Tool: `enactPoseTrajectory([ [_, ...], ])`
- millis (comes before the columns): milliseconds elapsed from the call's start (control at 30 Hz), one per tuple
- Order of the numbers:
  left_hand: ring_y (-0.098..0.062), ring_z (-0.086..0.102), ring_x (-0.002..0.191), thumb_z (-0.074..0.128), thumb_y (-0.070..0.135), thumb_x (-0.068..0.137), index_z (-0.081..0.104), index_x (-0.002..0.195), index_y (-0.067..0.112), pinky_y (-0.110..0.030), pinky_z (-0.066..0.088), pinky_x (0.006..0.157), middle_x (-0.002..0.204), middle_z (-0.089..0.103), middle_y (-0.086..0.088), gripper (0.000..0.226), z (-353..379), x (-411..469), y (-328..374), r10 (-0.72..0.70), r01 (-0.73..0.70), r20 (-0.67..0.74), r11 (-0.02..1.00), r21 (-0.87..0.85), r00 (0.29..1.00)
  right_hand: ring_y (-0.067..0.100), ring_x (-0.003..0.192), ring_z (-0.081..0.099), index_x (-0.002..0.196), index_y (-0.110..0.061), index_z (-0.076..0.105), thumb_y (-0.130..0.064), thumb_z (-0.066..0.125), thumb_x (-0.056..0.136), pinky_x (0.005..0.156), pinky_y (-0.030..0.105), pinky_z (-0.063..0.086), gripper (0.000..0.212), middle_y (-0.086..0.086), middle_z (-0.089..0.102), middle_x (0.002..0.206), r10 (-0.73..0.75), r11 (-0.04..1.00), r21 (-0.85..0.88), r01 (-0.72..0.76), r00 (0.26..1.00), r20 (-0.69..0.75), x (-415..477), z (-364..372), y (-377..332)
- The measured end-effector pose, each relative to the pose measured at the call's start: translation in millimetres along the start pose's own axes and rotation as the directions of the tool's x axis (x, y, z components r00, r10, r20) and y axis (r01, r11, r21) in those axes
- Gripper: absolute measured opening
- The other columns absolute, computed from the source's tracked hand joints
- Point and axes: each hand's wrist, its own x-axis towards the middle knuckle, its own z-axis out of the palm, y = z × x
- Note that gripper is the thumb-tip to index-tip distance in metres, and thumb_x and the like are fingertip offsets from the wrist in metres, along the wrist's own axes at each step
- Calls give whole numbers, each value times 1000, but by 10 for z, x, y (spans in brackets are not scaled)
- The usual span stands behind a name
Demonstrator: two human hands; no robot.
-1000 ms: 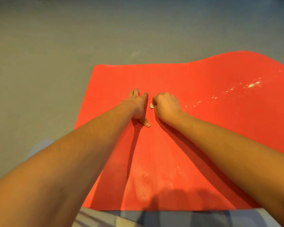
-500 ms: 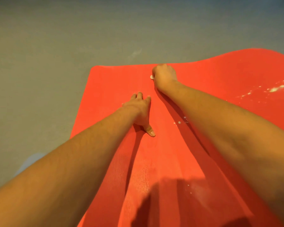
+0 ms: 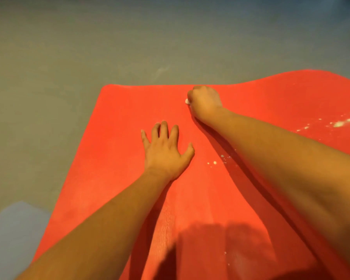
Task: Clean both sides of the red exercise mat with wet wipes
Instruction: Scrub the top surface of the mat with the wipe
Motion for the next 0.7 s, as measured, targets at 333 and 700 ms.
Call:
enactPoseTrajectory([
  [333, -34, 23, 150, 33, 73, 91, 38, 157, 42, -69, 12, 122, 161, 33, -10, 73, -5, 21, -10, 12, -12, 3, 1000, -3, 1000, 42, 99, 66, 105, -7, 74, -26, 64, 95, 79, 40, 51, 24, 20, 69, 110, 110, 993, 40, -111, 994, 15, 694, 110, 249],
  [700, -35, 26, 148, 36, 72, 90, 42, 155, 41, -69, 13, 121, 159, 37, -10, 72, -13, 19, 3, 6, -6, -4, 1000, -3, 1000, 39, 92, 65, 94, -12, 75, -28, 63, 92, 67, 37, 44, 20, 14, 70, 99, -39, 996, 74, 41, 999, -26, 48, 108, 217],
])
